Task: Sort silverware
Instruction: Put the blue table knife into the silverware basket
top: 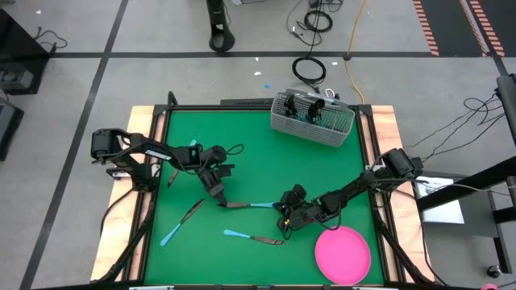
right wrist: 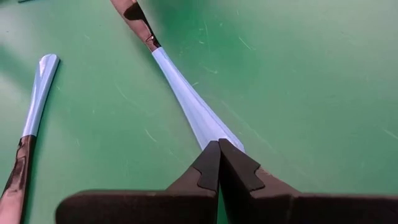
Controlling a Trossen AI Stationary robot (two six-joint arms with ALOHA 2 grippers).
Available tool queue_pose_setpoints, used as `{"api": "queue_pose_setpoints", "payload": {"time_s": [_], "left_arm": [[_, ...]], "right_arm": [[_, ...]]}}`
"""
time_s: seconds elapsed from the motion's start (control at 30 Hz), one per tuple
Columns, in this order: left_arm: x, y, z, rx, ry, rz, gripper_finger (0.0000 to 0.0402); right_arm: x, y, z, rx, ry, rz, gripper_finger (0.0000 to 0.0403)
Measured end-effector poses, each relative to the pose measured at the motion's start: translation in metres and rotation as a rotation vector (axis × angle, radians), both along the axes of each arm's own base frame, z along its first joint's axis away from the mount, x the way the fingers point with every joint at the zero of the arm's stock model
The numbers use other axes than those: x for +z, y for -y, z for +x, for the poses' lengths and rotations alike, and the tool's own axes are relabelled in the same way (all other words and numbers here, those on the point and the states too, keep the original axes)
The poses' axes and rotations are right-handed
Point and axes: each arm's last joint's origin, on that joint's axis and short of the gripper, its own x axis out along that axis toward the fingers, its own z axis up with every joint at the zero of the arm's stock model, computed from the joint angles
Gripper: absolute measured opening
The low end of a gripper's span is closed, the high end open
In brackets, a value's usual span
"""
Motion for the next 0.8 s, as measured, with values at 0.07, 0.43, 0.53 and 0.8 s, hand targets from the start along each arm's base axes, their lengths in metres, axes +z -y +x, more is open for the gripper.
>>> {"api": "queue_pose_setpoints", "payload": {"time_s": [0.07,0.43,0.53,0.8], "left_arm": [[0.0,0.0,0.0,-0.002,0.001,-0.001,0.0152],[0.0005,0.0004,-0.0002,-0.018,0.011,-0.013,0.0018],[0.0009,0.0006,-0.0001,-0.024,0.016,-0.022,0.0005],[0.0019,-0.0008,0.0006,-0.02,0.025,-0.027,0.0003]], "right_arm": [[0.0,0.0,0.0,0.0,0.0,0.0,0.0],[0.0,0.0001,0.0,-0.001,0.0,-0.001,0.0],[0.0,0.0001,0.0,-0.002,0.001,-0.002,0.0],[0.0007,0.0005,0.0005,-0.013,0.019,-0.029,0.0]]}}
